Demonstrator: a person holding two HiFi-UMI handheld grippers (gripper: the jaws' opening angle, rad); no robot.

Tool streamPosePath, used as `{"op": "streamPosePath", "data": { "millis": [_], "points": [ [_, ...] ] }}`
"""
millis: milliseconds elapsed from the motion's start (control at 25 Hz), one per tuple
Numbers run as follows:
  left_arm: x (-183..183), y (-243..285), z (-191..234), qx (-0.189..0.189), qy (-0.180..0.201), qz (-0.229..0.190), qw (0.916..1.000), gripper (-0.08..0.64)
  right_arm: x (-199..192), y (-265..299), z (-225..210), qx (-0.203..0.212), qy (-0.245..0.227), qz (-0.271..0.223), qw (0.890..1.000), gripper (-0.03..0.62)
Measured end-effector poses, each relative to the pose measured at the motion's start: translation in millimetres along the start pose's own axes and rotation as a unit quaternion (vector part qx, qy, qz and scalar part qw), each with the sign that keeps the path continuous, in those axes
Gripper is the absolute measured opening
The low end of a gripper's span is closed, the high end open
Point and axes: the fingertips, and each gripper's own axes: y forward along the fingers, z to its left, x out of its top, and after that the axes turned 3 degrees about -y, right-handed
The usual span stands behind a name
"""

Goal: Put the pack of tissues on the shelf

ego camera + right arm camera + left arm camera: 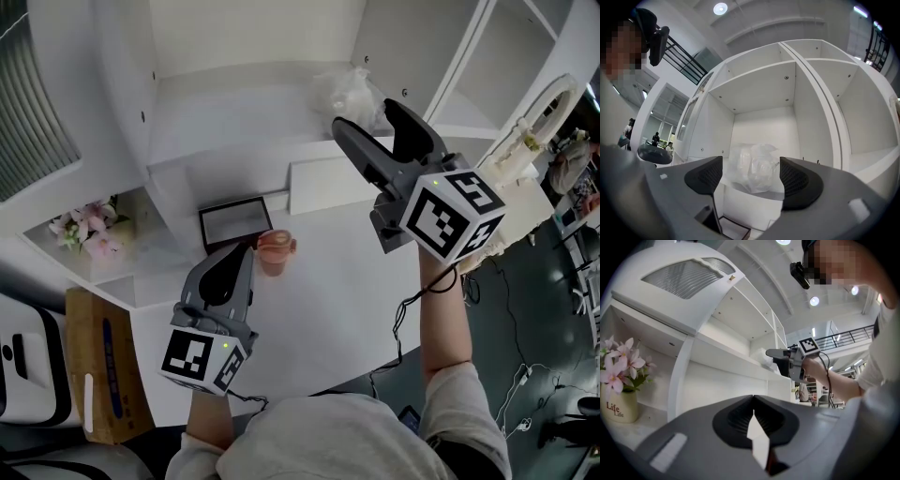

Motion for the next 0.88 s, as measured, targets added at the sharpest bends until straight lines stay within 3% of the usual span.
{"op": "streamPosePath", "data": {
  "millis": [200,360,560,800,880],
  "points": [
    [-2,3,-11,-0.011,0.000,0.002,0.9999,0.002,-4,-16,6,0.006,0.007,0.007,1.000,0.365],
    [-3,6,-20,-0.022,0.001,0.003,0.9998,0.002,-12,-27,12,0.011,0.010,0.016,1.000,0.311],
    [-3,8,-32,-0.034,0.003,0.003,0.9994,0.002,-23,-42,22,0.024,0.006,0.028,0.999,0.212],
    [-5,10,-45,-0.047,0.003,0.005,0.9989,0.002,-32,-64,30,0.017,0.008,0.023,1.000,0.026],
    [-5,11,-50,-0.051,0.003,0.005,0.9987,0.002,-36,-71,32,0.016,0.013,0.021,1.000,0.000]
  ]
}}
